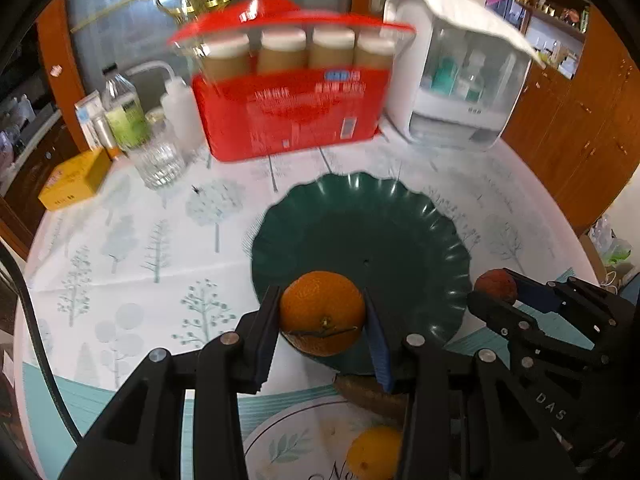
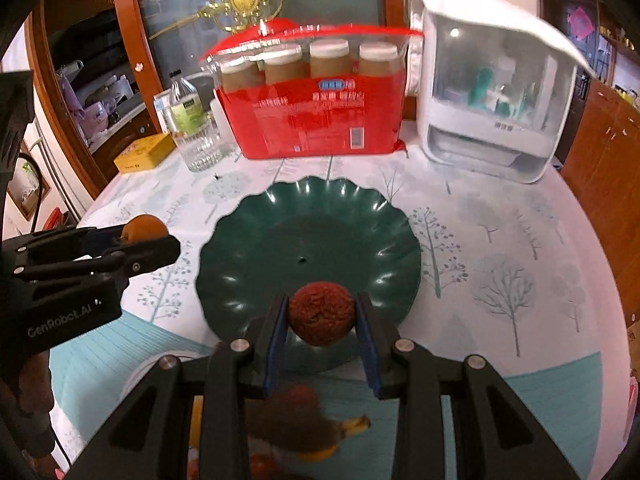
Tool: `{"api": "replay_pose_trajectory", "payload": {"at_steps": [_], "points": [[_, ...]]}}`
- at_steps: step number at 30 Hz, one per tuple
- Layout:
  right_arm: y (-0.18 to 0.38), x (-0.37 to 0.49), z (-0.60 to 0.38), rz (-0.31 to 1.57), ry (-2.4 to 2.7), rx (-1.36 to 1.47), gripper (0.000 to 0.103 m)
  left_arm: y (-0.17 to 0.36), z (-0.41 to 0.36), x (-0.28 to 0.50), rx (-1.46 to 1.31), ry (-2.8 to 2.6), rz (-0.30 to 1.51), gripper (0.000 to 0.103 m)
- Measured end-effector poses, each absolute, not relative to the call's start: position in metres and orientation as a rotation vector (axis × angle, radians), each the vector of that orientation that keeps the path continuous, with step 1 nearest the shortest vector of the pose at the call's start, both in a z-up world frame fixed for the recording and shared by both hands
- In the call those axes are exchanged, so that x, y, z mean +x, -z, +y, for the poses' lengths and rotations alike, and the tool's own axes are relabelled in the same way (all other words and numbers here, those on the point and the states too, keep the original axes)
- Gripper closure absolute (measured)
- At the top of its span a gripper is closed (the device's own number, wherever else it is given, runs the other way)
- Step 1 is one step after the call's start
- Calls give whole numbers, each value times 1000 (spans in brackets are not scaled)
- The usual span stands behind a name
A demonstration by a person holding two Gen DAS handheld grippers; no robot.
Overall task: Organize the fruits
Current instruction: 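Carry both fruits onto the green plate and open both tools, then lift both tools off the green plate back toward the placemat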
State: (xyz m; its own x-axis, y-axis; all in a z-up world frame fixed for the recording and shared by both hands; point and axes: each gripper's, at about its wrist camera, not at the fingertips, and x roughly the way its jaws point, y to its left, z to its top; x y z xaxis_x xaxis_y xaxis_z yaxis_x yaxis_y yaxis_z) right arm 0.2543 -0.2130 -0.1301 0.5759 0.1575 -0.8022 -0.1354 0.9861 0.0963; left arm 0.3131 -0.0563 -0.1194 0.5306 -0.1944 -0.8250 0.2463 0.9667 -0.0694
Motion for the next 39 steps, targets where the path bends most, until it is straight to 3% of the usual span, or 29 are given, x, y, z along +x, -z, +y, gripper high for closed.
{"api": "replay_pose_trajectory", "payload": {"at_steps": [8, 17, 19, 21, 24, 31, 39], "points": [[173, 278, -215, 1029, -191, 55, 69, 170, -73, 338, 58, 276, 1092, 64], [195, 287, -212, 1079, -193, 62, 69, 192, -74, 346, 38, 277, 1145, 63], [196, 287, -212, 1084, -189, 58, 69, 190, -73, 345, 26, 277, 1146, 60], [194, 286, -213, 1087, -182, 54, 68, 184, -71, 343, 18, 273, 1138, 48], [187, 284, -213, 1077, -167, 42, 63, 174, -66, 339, 6, 265, 1122, 39], [151, 265, -217, 1014, -130, 42, 55, 136, -54, 318, -7, 238, 1078, 33], [107, 224, -216, 945, -86, 34, 53, 103, -39, 274, -5, 235, 1058, 33]]}}
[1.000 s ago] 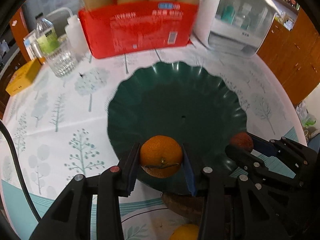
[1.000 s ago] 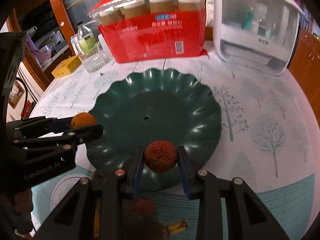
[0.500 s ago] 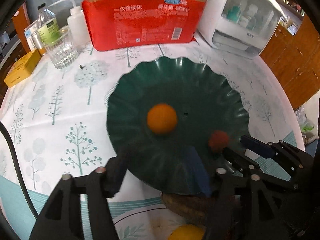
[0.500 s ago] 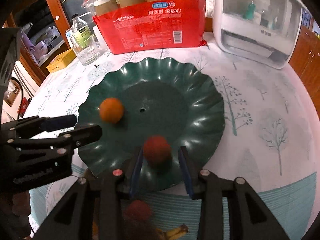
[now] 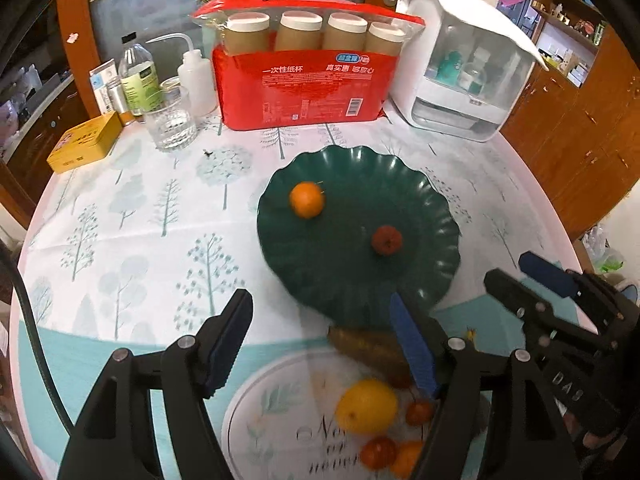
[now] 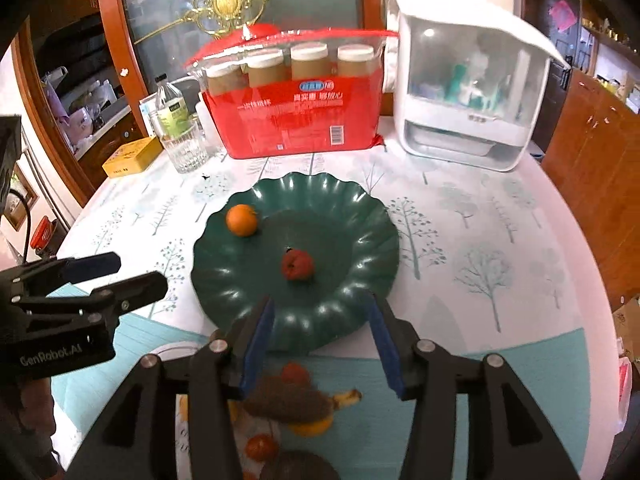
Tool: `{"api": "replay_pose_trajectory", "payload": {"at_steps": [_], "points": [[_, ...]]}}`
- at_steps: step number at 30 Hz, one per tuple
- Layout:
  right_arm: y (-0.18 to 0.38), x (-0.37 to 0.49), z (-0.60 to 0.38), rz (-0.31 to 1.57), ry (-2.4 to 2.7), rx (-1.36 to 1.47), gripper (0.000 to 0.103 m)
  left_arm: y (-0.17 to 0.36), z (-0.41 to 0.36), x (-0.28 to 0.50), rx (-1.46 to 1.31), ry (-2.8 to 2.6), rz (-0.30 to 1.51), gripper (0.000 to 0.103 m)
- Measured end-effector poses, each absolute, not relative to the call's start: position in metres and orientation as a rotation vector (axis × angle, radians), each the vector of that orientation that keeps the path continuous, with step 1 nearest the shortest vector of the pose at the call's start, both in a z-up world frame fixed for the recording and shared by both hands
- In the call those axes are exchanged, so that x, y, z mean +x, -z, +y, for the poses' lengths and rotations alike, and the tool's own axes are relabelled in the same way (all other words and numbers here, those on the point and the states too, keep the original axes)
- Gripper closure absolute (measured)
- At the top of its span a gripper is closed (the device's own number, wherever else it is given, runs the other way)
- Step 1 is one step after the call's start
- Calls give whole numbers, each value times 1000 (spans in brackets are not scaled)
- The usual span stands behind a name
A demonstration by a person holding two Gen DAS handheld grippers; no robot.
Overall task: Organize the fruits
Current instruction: 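Lift both tools off the green plate back toward the placemat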
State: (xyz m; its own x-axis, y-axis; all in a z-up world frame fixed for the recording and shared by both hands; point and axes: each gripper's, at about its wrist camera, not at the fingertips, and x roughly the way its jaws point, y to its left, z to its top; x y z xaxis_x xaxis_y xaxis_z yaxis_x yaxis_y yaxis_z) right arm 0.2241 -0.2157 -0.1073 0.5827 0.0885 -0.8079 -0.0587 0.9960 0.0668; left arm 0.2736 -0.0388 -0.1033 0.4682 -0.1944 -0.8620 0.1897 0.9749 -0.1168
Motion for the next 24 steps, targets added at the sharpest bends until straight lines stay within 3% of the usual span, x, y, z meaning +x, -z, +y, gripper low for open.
{"api": "replay_pose_trajectory", "payload": {"at_steps": [24], "points": [[80, 61, -188, 906, 8, 57, 53, 84, 12, 117, -32, 309, 1045, 30]]}}
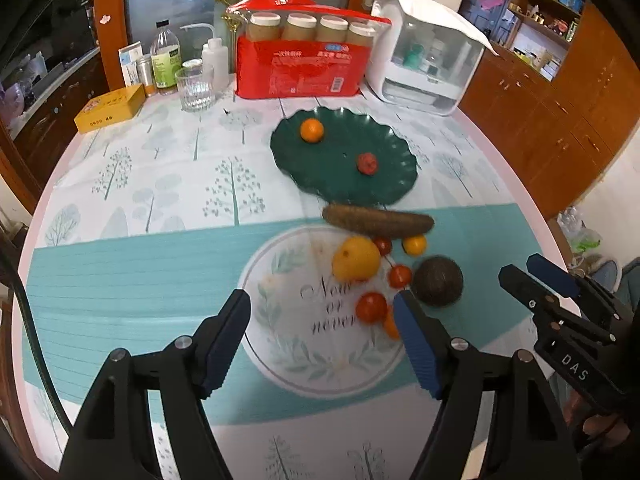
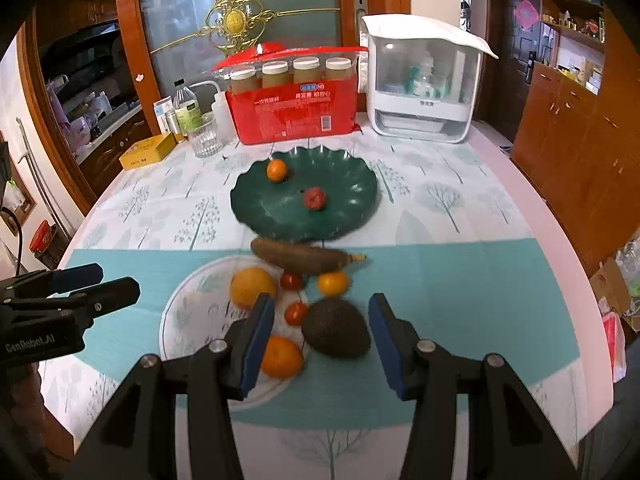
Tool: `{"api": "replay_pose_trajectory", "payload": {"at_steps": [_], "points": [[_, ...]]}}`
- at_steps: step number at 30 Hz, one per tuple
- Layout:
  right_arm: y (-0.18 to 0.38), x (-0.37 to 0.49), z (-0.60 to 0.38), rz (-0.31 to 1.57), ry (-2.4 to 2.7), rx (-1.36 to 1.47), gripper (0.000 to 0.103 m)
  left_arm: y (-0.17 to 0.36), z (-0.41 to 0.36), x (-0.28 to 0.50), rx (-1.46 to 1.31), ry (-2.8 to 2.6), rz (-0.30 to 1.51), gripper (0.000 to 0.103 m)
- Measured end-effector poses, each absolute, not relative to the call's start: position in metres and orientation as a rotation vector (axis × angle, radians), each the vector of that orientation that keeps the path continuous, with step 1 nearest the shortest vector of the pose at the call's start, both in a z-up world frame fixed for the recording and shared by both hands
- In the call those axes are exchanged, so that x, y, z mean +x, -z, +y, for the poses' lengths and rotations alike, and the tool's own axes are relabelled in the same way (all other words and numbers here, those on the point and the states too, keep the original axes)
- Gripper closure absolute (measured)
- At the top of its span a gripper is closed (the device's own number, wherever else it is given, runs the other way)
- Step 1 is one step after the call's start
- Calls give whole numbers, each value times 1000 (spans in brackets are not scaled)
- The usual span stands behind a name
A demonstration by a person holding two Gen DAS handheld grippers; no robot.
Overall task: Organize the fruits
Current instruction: 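Lift both tools off the green plate back toward the placemat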
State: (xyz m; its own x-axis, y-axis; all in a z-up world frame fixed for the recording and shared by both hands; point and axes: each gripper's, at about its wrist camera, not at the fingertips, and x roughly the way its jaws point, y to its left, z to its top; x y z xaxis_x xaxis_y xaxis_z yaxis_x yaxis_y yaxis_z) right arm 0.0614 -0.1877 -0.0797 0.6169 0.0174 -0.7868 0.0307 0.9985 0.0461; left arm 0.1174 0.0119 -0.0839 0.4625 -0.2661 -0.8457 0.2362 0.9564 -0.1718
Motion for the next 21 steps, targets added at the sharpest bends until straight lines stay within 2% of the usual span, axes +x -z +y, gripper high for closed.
{"api": "replay_pose_trajectory", "payload": {"at_steps": [11, 16, 21], "points": [[94, 24, -187, 949, 15, 46, 52, 90, 3, 86, -30, 328, 1085, 27], [98, 26, -196, 952, -12, 20, 41, 95, -7, 86, -53, 298, 1111, 27], [105, 33, -209, 958, -97, -42, 39, 104, -20, 90, -102, 229, 1140, 27]]}}
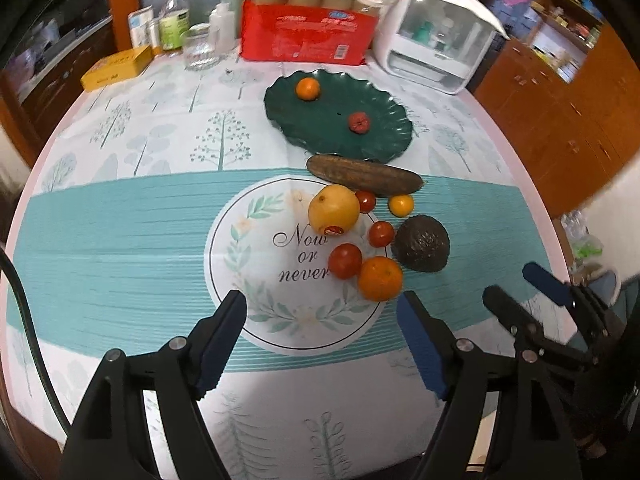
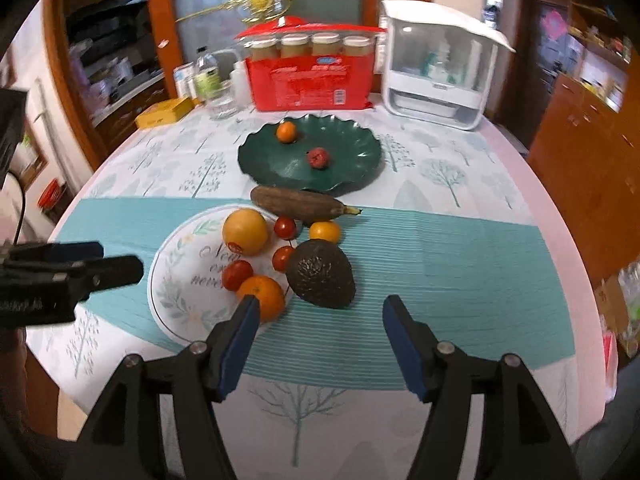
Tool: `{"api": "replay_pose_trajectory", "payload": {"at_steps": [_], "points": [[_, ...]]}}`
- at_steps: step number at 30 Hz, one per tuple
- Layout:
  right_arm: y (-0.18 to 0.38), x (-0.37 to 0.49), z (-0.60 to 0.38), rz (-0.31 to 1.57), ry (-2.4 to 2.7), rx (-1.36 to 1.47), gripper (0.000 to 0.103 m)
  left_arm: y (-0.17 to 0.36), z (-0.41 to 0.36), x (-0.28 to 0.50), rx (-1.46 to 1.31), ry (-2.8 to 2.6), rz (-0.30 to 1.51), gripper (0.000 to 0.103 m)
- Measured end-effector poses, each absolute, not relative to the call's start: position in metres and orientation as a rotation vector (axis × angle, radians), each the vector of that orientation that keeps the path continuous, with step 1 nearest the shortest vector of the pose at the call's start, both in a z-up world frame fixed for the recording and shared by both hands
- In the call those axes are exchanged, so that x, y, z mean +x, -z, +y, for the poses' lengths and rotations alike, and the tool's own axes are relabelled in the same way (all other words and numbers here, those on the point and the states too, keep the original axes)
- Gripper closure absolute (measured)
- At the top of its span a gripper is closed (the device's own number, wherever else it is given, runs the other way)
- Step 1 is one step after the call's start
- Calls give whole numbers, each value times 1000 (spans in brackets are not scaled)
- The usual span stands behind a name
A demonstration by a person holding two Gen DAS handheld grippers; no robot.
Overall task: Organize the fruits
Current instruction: 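Lift both tools off the green plate back toward the placemat, then grasp the avocado with the right tool while the left tool grasps the orange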
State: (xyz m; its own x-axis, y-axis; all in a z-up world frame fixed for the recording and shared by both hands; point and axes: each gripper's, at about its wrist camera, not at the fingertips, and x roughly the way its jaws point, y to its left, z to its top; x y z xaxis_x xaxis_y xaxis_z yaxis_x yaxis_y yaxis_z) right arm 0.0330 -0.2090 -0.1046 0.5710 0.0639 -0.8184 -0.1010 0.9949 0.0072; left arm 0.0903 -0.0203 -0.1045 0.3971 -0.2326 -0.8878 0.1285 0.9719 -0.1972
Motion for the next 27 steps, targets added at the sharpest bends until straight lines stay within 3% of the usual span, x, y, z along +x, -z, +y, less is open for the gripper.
{"api": "replay_pose_trajectory", "payload": {"at_steps": [27], "points": [[172, 77, -244, 888, -612, -289, 38, 180, -84, 114, -289, -28, 1291, 27]]}}
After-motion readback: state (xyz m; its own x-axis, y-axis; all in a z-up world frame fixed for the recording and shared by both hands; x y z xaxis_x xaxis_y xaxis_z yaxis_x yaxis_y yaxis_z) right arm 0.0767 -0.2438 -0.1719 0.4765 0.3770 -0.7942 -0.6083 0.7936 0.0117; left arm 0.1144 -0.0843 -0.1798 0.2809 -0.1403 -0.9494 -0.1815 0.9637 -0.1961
